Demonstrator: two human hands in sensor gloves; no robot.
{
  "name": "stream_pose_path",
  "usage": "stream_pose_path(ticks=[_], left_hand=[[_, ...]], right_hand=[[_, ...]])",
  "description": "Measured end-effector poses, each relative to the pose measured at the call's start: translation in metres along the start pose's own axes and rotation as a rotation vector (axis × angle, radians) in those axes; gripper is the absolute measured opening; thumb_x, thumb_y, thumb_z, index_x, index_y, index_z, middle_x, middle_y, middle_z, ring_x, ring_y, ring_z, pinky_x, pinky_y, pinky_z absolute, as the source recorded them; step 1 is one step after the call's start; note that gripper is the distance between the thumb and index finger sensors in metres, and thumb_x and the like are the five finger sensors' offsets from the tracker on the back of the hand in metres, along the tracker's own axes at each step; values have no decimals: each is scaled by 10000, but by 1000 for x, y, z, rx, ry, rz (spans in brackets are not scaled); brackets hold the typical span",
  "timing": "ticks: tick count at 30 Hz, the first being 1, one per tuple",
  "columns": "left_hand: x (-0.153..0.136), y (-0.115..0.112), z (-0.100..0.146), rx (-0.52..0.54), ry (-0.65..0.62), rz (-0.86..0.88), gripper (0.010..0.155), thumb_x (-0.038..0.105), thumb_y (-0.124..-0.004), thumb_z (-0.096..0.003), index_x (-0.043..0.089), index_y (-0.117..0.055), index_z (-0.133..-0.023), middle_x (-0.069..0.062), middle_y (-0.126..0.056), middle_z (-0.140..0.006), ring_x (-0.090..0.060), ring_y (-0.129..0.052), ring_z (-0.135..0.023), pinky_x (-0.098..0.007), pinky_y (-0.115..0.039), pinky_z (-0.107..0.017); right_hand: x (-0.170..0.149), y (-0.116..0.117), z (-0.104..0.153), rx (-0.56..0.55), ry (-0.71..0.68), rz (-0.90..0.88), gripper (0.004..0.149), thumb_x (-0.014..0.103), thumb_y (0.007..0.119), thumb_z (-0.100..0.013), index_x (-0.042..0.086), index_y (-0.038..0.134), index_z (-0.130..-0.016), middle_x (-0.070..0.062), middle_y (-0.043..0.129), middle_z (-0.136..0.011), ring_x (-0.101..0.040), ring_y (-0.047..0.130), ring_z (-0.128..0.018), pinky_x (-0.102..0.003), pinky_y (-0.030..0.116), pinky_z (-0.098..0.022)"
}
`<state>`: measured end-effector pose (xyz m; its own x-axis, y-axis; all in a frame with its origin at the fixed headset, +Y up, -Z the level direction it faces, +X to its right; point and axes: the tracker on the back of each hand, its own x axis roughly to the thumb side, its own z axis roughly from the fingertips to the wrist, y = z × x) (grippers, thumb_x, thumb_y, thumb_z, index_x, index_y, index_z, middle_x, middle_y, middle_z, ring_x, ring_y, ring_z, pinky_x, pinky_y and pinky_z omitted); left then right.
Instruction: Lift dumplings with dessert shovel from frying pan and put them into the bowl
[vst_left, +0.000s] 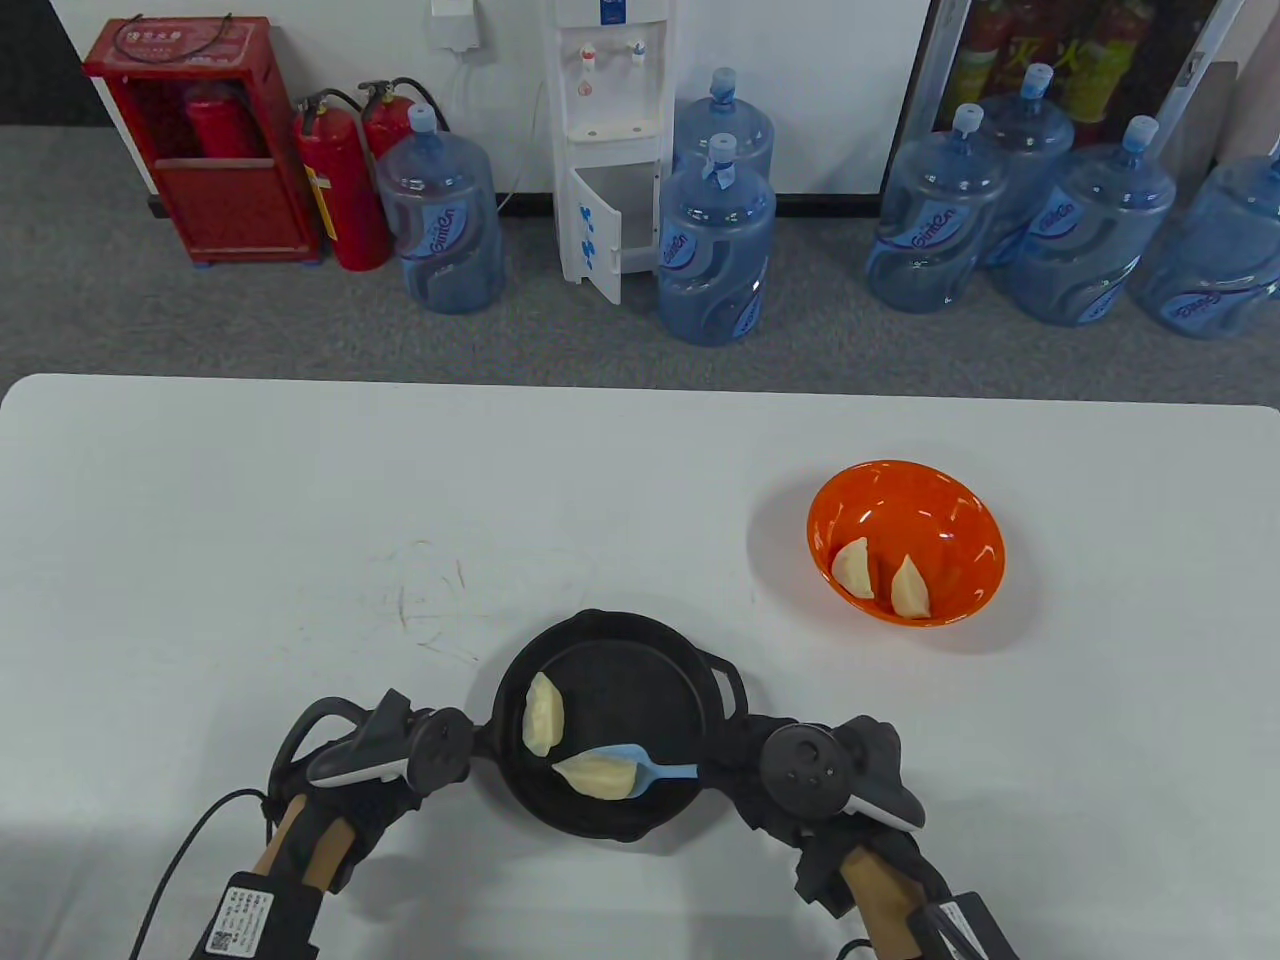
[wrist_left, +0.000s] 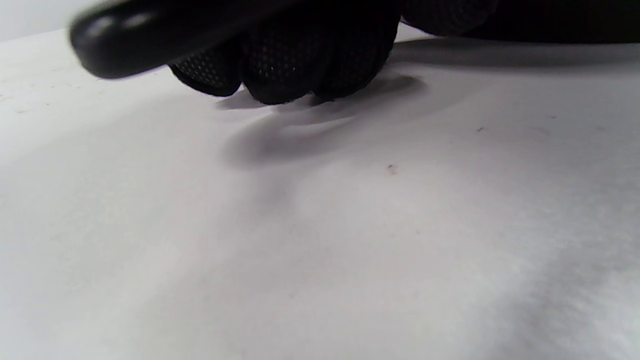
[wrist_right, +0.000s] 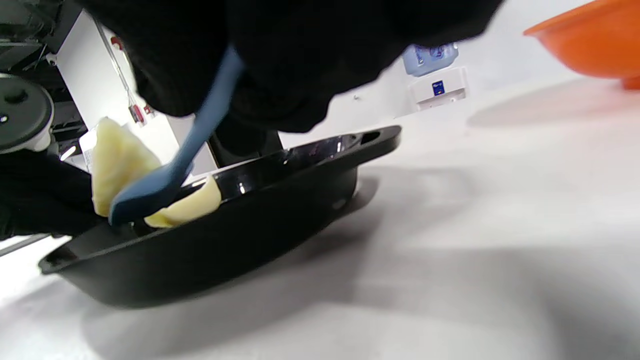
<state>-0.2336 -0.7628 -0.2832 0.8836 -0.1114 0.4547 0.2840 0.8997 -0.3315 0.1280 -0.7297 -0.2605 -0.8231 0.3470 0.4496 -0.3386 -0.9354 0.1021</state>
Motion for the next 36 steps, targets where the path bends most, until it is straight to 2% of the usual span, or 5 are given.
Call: stream_pose_path(ticks=[10, 22, 32, 36], left_hand=[[0, 0, 0, -2, 1, -2, 543, 478, -587, -592, 266, -570, -1092, 87, -825, -871, -131, -941, -687, -507, -753, -745], [-1, 0, 0, -3, 0, 2, 543, 478, -589, -592, 265, -572, -1091, 88, -828, -866, -131, -942, -684, -507, -754, -744], [-1, 0, -1, -2, -3, 8, 544, 480, -589, -592, 265, -571, -1092, 89, -827, -866, -130, -941, -684, -506, -751, -746], [-1, 0, -1, -2, -3, 11, 543, 479, -589, -592, 264, -573, -1090, 88, -827, -865, -131, -940, -683, -506, -752, -745]], right_hand=[[-16, -19, 5, -86, 76, -61, 388, 461, 774, -583, 284, 908, -901, -34, 978, -698, -95, 913, -247, -322, 818, -224], [-42, -50, 3, -120, 156, -64, 393, 457, 771, -586, 276, 906, -907, -40, 973, -706, -101, 913, -252, -327, 814, -231], [-81, -86, 1, -224, 329, -172, 396, 440, 770, -597, 254, 900, -922, -57, 960, -725, -117, 909, -266, -340, 805, -240], [-96, -100, 2, -256, 387, -153, 397, 437, 772, -598, 251, 898, -925, -59, 956, -731, -122, 909, -271, -344, 803, -245]])
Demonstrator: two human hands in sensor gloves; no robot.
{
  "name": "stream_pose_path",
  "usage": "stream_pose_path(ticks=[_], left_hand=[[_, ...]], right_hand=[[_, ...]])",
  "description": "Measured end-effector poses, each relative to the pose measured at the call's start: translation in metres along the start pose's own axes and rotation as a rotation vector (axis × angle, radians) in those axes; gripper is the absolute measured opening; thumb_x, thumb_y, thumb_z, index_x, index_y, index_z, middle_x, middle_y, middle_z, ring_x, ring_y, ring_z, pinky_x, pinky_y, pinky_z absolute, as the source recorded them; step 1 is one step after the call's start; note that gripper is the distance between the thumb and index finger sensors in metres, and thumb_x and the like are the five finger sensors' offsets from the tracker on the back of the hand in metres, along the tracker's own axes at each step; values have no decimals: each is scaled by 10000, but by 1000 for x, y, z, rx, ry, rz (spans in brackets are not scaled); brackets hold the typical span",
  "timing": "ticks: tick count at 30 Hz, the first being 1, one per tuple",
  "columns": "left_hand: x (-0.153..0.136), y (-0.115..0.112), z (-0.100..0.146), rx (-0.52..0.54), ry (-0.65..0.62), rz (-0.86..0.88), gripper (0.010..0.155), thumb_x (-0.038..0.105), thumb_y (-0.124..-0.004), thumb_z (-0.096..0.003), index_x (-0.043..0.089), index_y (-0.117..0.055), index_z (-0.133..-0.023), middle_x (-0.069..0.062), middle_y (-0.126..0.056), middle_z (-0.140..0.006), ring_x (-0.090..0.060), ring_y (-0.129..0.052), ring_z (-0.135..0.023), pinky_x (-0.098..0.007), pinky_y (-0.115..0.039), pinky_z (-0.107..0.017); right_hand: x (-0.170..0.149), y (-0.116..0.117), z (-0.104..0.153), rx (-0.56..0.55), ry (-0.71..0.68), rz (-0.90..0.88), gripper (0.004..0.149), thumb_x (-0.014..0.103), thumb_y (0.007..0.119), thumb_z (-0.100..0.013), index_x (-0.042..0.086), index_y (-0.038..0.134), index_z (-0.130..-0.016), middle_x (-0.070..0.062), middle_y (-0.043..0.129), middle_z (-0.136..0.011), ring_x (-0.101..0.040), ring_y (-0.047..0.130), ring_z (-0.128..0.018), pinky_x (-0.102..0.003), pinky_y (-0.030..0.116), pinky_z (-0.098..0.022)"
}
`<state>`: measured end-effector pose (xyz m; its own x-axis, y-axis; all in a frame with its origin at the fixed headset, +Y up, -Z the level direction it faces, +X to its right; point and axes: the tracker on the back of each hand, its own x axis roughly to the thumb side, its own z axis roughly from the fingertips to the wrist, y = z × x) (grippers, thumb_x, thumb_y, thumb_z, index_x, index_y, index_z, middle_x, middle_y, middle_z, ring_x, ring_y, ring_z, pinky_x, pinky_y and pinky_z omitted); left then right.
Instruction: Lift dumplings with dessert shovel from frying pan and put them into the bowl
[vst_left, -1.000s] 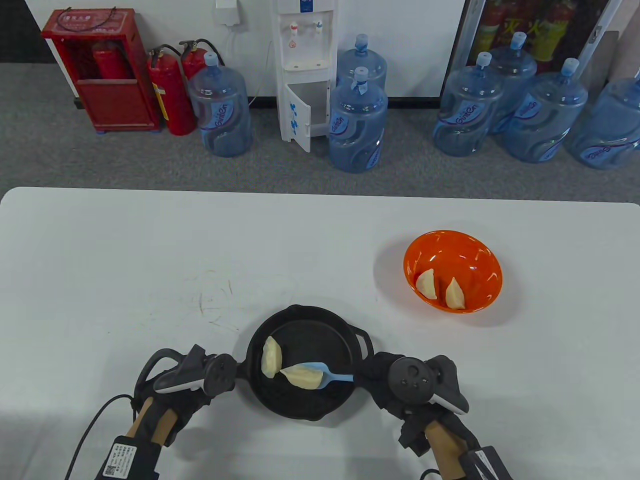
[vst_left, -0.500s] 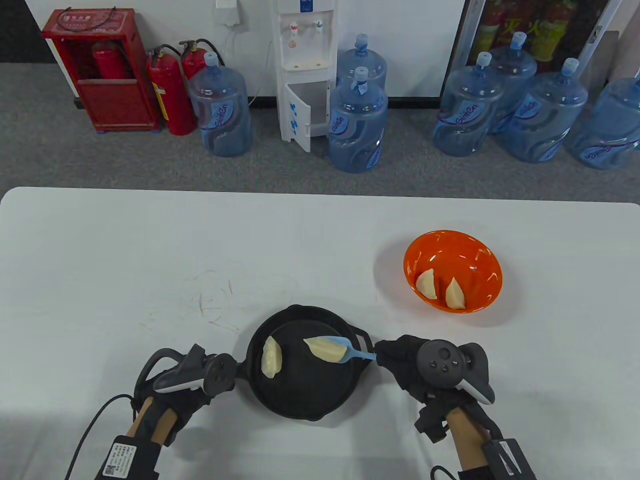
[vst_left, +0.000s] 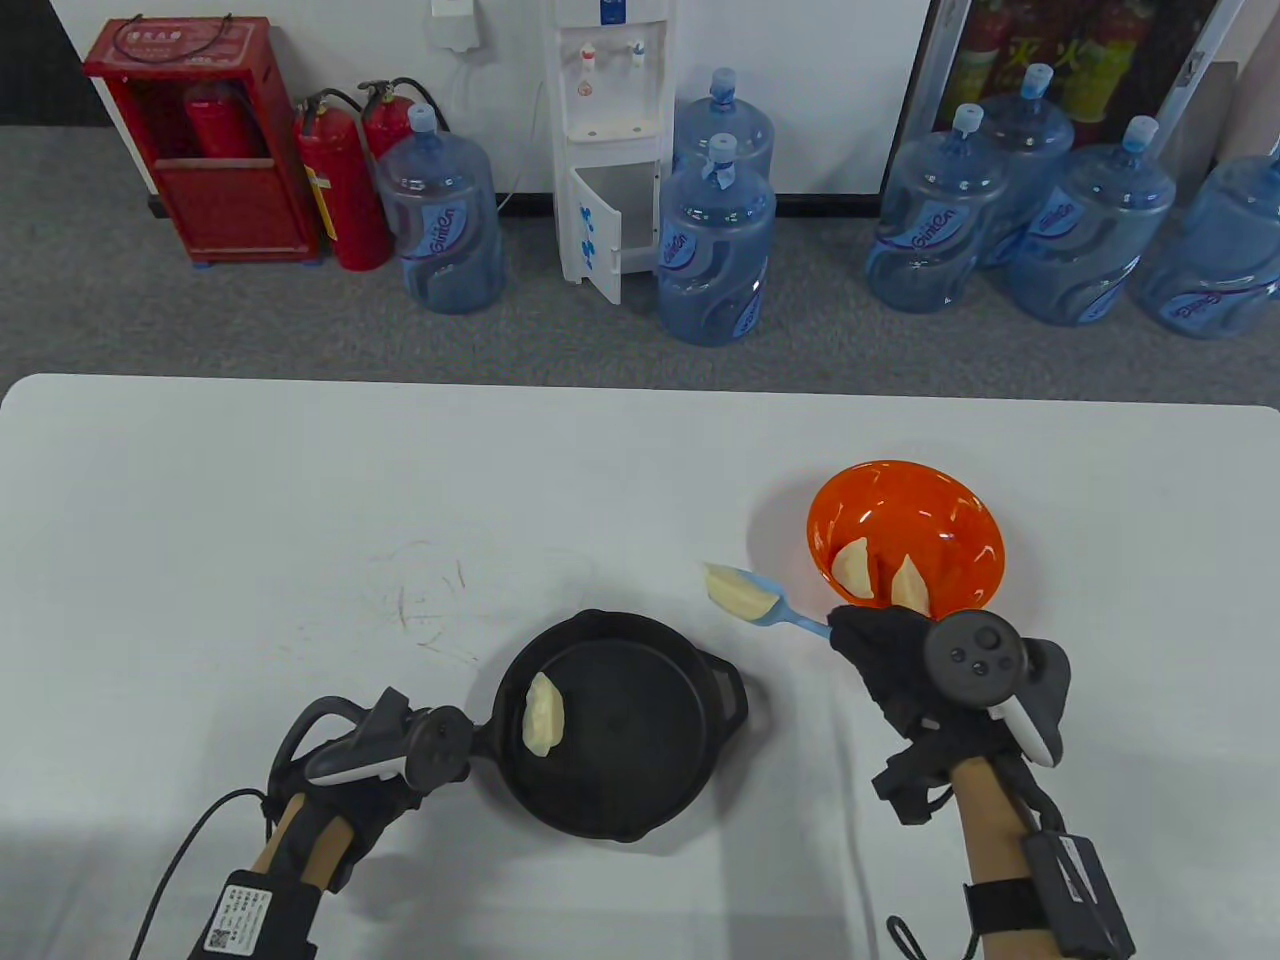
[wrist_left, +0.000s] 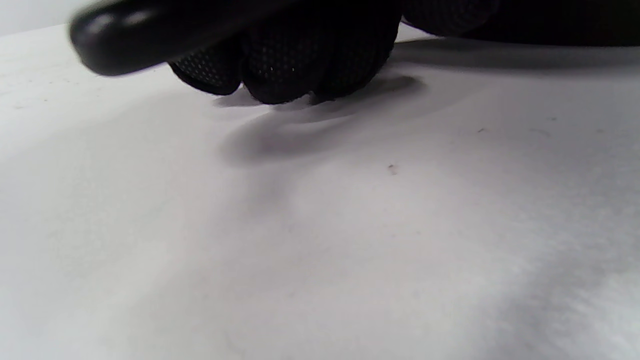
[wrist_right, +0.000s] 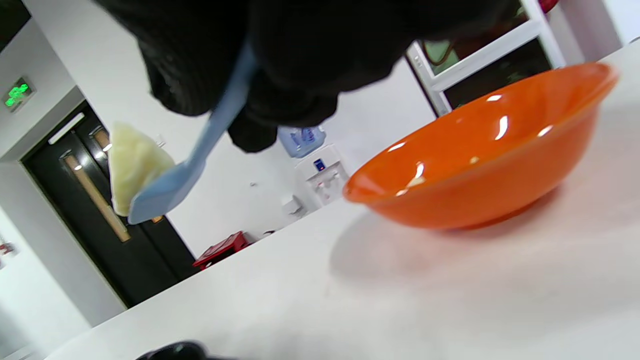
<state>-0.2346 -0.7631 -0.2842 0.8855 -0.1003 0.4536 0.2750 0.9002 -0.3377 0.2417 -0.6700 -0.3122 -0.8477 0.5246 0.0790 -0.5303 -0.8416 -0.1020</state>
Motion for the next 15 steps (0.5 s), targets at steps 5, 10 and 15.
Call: stream_pose_path(ticks=[5, 10, 15], left_hand=[[0, 0, 0, 0, 1, 4, 543, 479, -590, -592, 265, -573, -1090, 88, -827, -865, -131, -941, -682, -507, -751, -746], [-1, 0, 0, 2, 1, 7, 542, 479, -590, -591, 266, -573, -1089, 89, -827, -864, -130, -940, -683, -506, -752, -745], [-1, 0, 0, 3, -1, 11, 541, 479, -591, -591, 266, -574, -1088, 88, -827, -862, -131, -939, -682, -508, -752, -745]], right_hand=[[-19, -11, -8, -57, 87, -15, 397, 433, 773, -601, 248, 893, -931, -63, 950, -741, -129, 909, -282, -350, 800, -254], [-43, -15, -9, -131, 208, 12, 402, 426, 776, -605, 238, 881, -944, -69, 941, -755, -134, 910, -293, -353, 798, -262], [-68, -16, -8, -151, 311, 41, 402, 425, 778, -607, 236, 877, -948, -71, 938, -761, -136, 910, -297, -353, 797, -264]])
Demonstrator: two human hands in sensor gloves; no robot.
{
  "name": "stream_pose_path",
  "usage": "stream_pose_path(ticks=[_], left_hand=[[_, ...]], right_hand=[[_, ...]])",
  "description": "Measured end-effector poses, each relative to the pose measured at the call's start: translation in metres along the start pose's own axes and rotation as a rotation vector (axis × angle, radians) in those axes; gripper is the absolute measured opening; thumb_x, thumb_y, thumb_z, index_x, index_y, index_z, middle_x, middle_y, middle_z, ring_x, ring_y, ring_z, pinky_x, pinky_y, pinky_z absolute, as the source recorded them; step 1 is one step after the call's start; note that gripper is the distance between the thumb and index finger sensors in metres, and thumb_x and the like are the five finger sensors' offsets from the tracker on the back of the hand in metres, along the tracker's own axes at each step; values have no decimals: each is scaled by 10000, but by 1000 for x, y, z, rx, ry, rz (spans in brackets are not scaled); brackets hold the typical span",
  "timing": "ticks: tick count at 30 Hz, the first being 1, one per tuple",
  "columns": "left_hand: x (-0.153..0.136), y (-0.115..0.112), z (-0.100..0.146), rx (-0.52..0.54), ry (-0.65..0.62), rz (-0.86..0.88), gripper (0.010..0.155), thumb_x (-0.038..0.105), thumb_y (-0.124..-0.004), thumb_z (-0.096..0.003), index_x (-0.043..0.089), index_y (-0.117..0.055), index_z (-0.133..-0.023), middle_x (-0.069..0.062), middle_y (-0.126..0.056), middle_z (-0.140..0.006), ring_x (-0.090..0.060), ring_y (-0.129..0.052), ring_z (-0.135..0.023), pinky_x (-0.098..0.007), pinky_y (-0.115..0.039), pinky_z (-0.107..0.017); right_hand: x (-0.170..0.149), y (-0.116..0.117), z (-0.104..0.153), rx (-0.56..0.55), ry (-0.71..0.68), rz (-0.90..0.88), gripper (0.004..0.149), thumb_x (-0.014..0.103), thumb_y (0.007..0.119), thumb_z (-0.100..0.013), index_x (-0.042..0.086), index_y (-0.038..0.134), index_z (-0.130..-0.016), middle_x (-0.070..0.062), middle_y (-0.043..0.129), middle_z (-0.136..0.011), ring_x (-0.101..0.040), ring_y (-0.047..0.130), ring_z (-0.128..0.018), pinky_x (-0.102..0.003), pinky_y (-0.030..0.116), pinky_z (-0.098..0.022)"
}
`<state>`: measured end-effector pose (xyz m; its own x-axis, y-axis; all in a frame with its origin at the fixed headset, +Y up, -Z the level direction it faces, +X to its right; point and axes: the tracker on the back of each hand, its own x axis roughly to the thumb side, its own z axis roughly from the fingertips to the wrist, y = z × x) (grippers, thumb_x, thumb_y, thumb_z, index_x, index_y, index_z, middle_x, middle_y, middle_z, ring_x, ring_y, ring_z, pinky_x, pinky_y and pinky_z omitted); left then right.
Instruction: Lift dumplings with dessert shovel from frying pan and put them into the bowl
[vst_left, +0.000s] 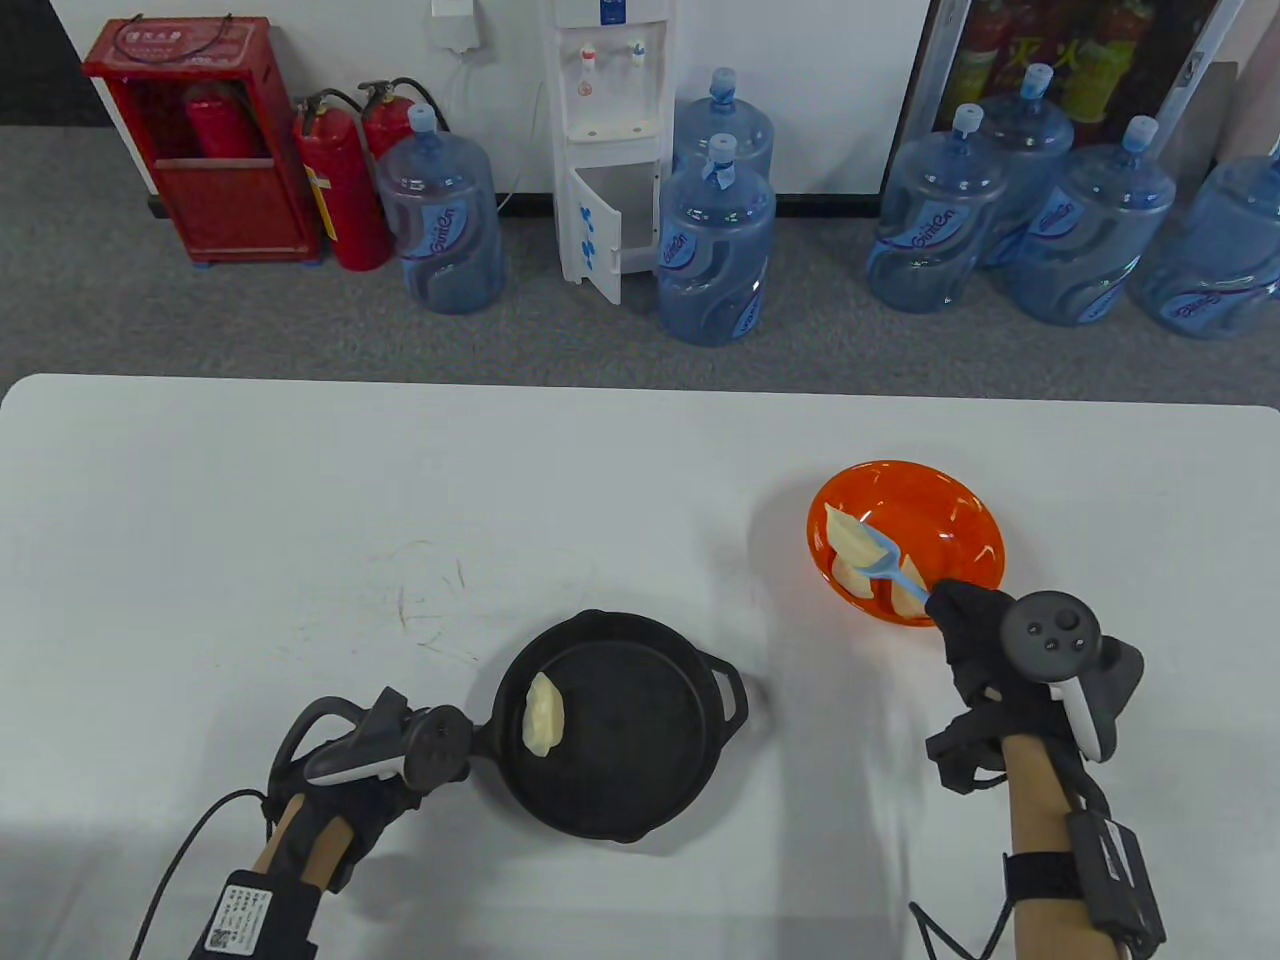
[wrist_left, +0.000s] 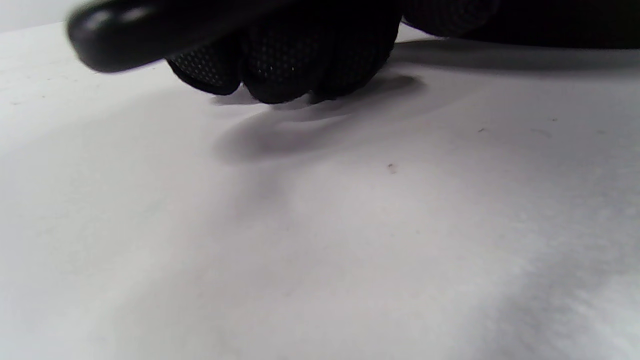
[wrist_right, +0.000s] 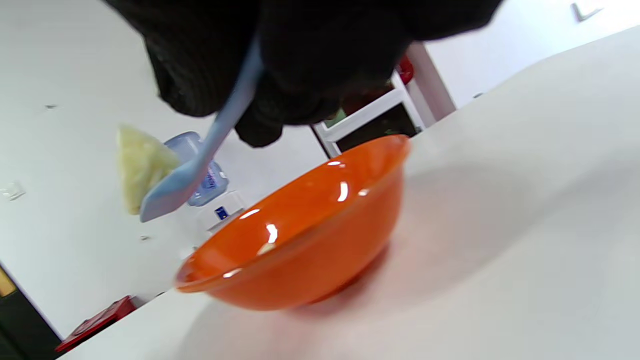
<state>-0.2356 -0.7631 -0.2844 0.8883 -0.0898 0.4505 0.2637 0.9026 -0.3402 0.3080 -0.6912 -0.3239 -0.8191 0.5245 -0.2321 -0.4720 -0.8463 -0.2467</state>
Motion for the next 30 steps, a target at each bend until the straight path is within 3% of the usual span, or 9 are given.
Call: stream_pose_path(ticks=[5, 14, 30], left_hand=[[0, 0, 0, 1, -2, 3, 540, 479, -591, -592, 267, -572, -1088, 89, -825, -861, -131, -938, -682, -508, -749, -747], [-1, 0, 0, 3, -2, 6, 540, 479, -592, -591, 266, -574, -1087, 88, -826, -859, -131, -937, -682, -508, -751, -745], [-1, -1, 0, 4, -6, 14, 539, 478, -592, -591, 266, -575, -1086, 88, -824, -859, -131, -936, -682, -507, -749, -747]], right_hand=[[-15, 1, -5, -20, 71, 25, 405, 419, 780, -610, 227, 870, -955, -76, 935, -764, -139, 908, -298, -355, 795, -263], [-16, 6, -16, -53, 147, 121, 403, 418, 780, -614, 230, 870, -958, -78, 933, -770, -141, 907, -308, -356, 794, -270], [16, 27, -26, -52, 61, 436, 397, 429, 776, -611, 257, 870, -956, -62, 927, -782, -144, 907, -322, -358, 790, -286]])
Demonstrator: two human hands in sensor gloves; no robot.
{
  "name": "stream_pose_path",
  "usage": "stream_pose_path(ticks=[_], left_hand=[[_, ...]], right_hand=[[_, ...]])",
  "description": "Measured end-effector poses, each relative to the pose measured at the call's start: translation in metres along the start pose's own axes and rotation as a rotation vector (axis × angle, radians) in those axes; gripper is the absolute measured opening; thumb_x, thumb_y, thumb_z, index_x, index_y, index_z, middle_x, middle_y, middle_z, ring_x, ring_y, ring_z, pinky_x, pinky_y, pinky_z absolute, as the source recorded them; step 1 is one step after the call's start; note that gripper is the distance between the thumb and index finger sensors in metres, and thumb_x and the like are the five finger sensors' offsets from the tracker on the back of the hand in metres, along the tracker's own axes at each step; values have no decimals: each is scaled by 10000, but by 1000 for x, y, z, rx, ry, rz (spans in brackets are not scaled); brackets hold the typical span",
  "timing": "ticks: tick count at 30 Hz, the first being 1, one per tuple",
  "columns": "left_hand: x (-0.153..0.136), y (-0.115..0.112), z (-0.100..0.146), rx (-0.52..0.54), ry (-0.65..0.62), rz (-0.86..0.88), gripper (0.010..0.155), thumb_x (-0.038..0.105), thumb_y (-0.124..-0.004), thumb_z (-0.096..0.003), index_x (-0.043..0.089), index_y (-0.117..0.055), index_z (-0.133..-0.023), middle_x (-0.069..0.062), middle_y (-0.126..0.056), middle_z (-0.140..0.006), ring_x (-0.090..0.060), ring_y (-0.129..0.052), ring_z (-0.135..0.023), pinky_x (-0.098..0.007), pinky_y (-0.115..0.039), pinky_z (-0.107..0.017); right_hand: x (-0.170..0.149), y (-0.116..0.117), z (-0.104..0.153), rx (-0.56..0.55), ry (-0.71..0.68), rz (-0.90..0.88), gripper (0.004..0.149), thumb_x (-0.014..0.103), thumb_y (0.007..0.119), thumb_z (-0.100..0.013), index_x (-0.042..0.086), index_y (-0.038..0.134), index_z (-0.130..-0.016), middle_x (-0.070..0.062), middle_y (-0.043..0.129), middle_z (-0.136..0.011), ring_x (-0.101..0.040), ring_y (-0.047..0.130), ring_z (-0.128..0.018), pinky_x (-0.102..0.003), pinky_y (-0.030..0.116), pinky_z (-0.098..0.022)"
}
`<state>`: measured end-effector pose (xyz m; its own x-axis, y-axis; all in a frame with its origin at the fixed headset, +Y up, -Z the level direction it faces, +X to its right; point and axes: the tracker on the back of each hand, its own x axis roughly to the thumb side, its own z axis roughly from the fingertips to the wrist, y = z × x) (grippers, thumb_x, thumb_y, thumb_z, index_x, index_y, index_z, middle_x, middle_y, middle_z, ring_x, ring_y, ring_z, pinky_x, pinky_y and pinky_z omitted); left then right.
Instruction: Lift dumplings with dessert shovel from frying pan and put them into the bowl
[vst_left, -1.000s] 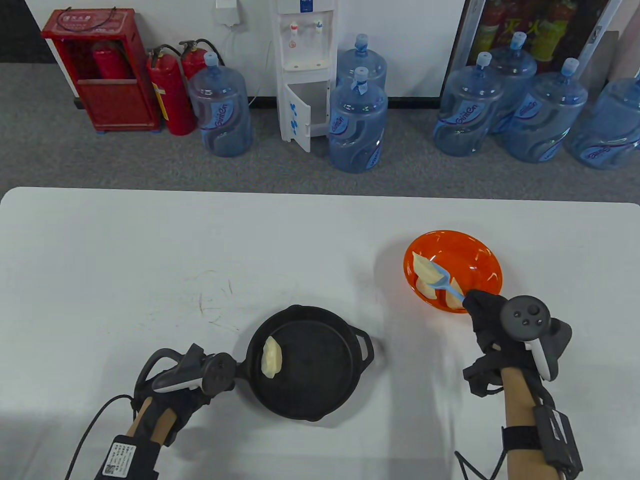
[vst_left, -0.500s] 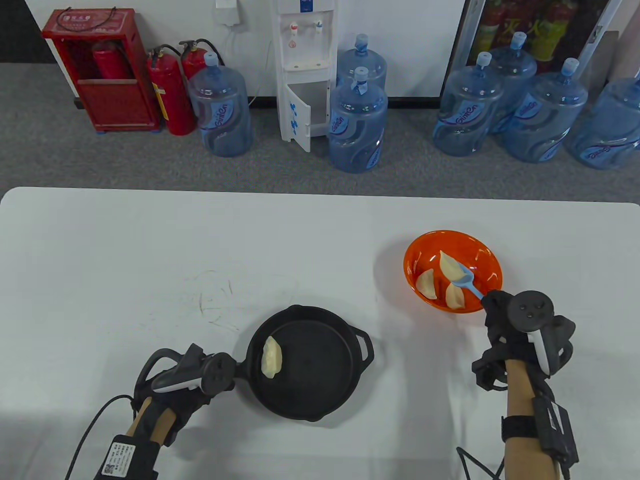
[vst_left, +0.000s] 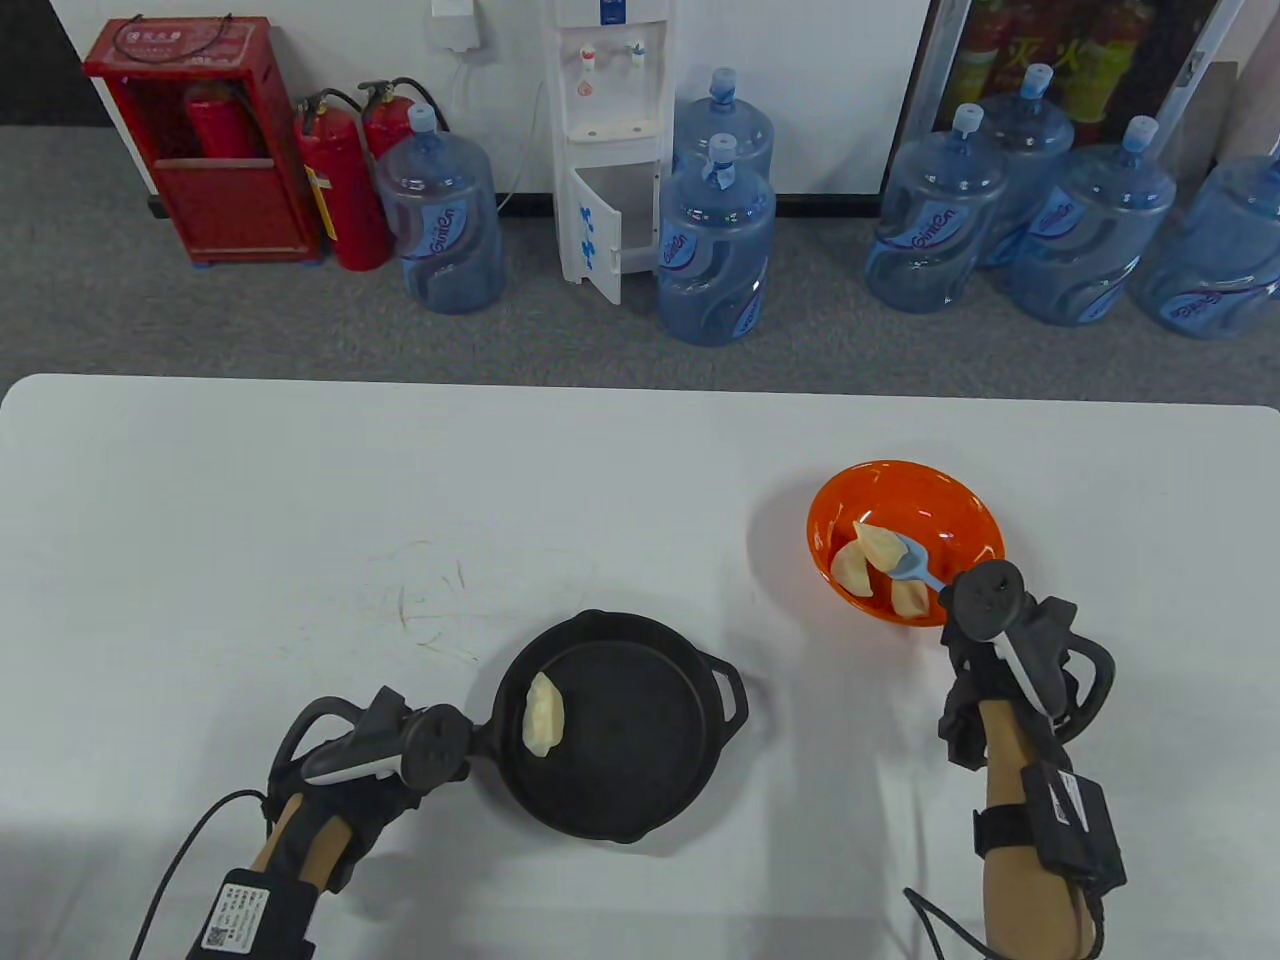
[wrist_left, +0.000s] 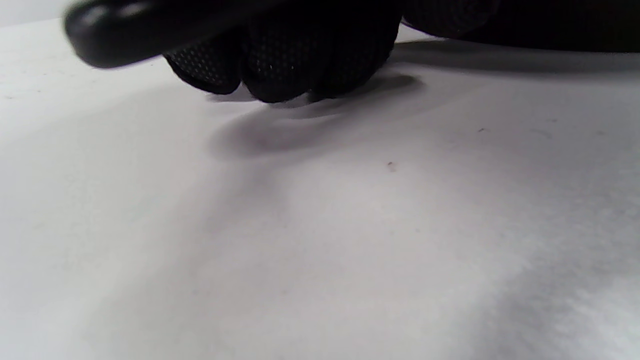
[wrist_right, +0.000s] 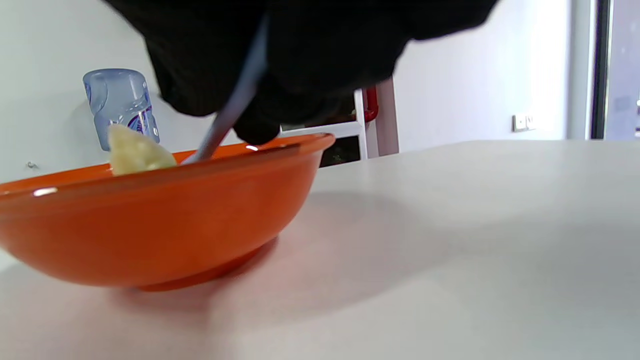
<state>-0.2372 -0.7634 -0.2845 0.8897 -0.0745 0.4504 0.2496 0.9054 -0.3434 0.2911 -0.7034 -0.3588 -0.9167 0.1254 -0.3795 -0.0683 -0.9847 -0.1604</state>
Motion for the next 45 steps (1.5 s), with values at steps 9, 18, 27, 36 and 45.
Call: stream_pose_path(ticks=[9, 18, 27, 36, 45], left_hand=[[0, 0, 0, -1, 0, 0, 539, 478, -591, -592, 266, -573, -1087, 86, -824, -860, -131, -936, -684, -508, -747, -747], [0, 0, 0, -2, 1, -4, 540, 479, -590, -592, 266, -572, -1088, 87, -823, -862, -132, -936, -684, -509, -748, -747], [0, 0, 0, -4, 2, -8, 542, 479, -590, -592, 265, -572, -1089, 88, -824, -862, -132, -937, -684, -509, -748, -747], [1, 0, 0, -5, 2, -10, 542, 478, -589, -593, 264, -571, -1090, 87, -823, -864, -134, -936, -686, -509, -747, -747], [1, 0, 0, -8, 5, -15, 543, 479, -588, -594, 263, -568, -1092, 86, -822, -868, -136, -937, -689, -511, -747, -747]], right_hand=[[13, -1, 7, -64, -42, 155, 403, 426, 780, -607, 266, 854, -969, -53, 909, -817, -164, 927, -390, -377, 801, -338], [19, -8, 18, -102, -101, 259, 403, 430, 791, -601, 276, 852, -969, -46, 904, -829, -170, 933, -415, -383, 804, -355], [21, -16, 24, -138, -118, 343, 404, 436, 787, -600, 283, 849, -969, -39, 901, -833, -169, 934, -419, -383, 804, -362], [17, -28, 27, -122, -89, 353, 407, 437, 783, -603, 278, 849, -972, -40, 903, -832, -167, 934, -416, -380, 806, -356], [9, -43, 37, -172, -78, 373, 407, 434, 774, -606, 279, 845, -975, -42, 902, -834, -164, 935, -418, -379, 809, -356]])
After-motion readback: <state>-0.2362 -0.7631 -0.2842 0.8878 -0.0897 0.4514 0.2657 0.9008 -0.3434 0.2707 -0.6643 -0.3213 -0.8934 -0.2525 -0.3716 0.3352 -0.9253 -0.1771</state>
